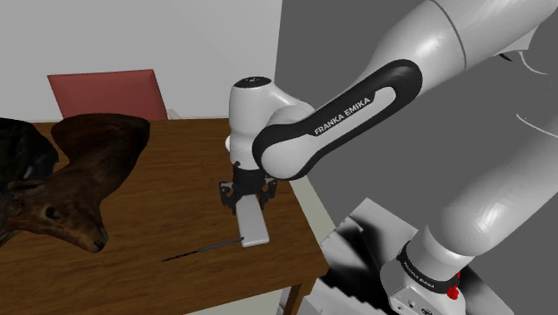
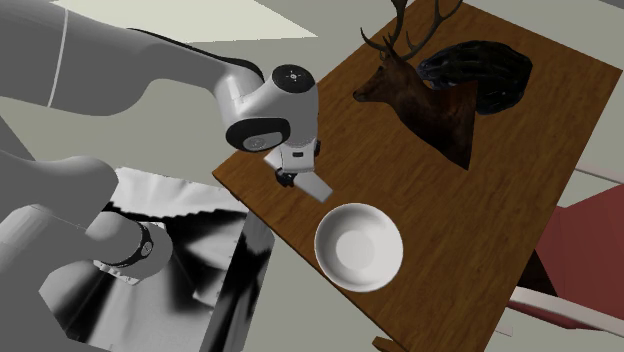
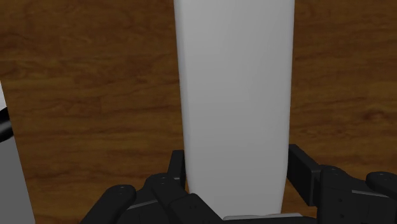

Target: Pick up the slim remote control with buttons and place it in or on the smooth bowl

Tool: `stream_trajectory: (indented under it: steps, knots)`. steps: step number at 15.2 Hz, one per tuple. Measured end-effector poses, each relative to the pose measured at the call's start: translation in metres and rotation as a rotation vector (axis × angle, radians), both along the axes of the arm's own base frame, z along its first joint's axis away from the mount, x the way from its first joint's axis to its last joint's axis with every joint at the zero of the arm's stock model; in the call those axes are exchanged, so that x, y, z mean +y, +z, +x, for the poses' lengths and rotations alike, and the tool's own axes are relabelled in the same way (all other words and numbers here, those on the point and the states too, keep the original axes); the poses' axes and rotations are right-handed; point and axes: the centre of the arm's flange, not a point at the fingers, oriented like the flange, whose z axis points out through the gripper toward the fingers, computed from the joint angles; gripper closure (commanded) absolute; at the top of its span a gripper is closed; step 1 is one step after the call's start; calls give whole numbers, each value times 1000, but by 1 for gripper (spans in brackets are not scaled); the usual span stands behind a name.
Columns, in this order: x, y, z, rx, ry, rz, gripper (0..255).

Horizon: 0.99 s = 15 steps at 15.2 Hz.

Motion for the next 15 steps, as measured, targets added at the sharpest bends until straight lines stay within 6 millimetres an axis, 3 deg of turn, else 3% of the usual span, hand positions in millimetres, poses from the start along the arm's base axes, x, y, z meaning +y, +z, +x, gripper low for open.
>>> stream_trajectory:
  steps: [15]
  knots:
    - [1, 77, -1, 0, 0, 0, 255]
